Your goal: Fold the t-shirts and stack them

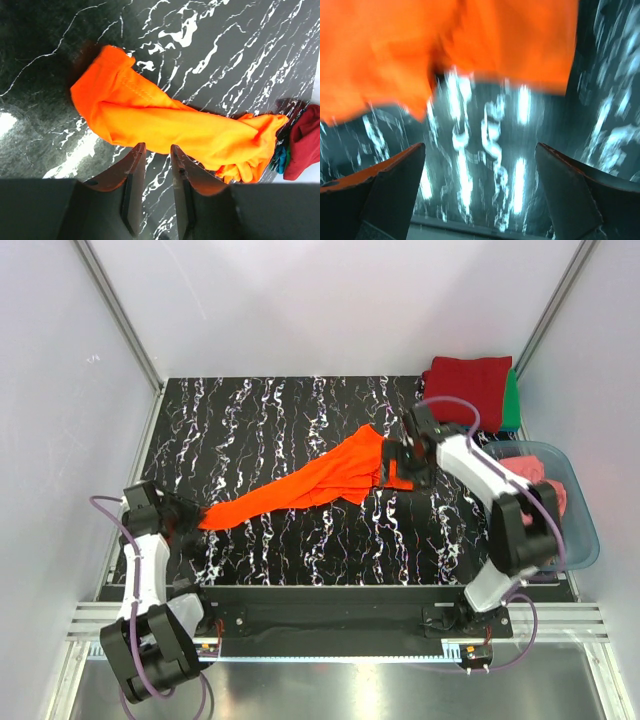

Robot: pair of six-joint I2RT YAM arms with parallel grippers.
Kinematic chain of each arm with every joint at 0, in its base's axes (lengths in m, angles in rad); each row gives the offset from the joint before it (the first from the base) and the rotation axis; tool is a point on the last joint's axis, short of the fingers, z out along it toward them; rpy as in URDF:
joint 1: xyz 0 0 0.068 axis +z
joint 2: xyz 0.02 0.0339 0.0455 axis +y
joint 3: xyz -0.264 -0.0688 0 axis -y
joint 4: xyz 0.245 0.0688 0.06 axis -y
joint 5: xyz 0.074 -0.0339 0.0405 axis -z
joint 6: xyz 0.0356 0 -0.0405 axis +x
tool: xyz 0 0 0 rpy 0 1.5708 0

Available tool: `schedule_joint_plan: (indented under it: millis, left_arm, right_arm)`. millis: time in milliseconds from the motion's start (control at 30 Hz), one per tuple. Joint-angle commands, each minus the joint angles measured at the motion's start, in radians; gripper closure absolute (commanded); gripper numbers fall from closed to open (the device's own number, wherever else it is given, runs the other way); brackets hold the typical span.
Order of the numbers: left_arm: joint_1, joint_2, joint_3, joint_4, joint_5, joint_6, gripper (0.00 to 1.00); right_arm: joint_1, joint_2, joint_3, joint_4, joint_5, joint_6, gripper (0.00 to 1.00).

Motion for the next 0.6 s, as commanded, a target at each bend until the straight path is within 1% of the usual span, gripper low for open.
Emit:
schedule_joint_plan:
  millis: [0,33,100,133,167,233,267,300,333,433,567]
  left_arm:
    - [0.0,0.006,-0.019,0.141,0.028,0.01,0.69]
    - [0.0,0.01,-0.023,0.152,0.025,0.005,0.69]
    - [0.0,0.02,-0.036,0.176,0.025,-0.001,0.7]
    - [0.001,0.024,-0.039,0.181,0.026,-0.001,0.7]
    - [-0.002,0.024,-0.04,0.183,0.023,0.0,0.7]
    - [0.0,0.021,-0.043,0.181,0.026,0.01,0.68]
    - [0.0,0.014,-0.048,0.181,0.027,0.014,0.63]
    - [0.0,-0.003,-0.051,0.175,0.022,0.019,0.54]
    - [0.0,-0.011,-0.053,0.167,0.005,0.028,0.51]
    - [0.0,-0.04,-0.057,0.149,-0.036,0.045,0.48]
    - [0.0,-0.039,-0.063,0.149,-0.05,0.043,0.47]
  right_arm:
    - [0.023,-0.252,-0.161,0.128,-0.104,0.089,0.04]
    - [0.035,-0.262,-0.242,0.18,-0.121,0.1,0.05]
    - [0.068,-0.245,-0.307,0.266,-0.158,0.123,0.07]
    - [0.082,-0.202,-0.346,0.291,-0.19,0.13,0.08]
    - [0.083,-0.202,-0.357,0.314,-0.199,0.133,0.09]
    - [0.101,-0.138,-0.366,0.384,-0.207,0.137,0.1]
    - [0.104,-0.119,-0.361,0.406,-0.208,0.135,0.11]
    - [0.109,-0.081,-0.357,0.423,-0.21,0.137,0.12]
    - [0.112,-0.063,-0.34,0.447,-0.211,0.135,0.12]
    - [0.113,0.008,-0.306,0.475,-0.21,0.134,0.15]
    - [0.125,0.083,-0.274,0.495,-0.21,0.126,0.19]
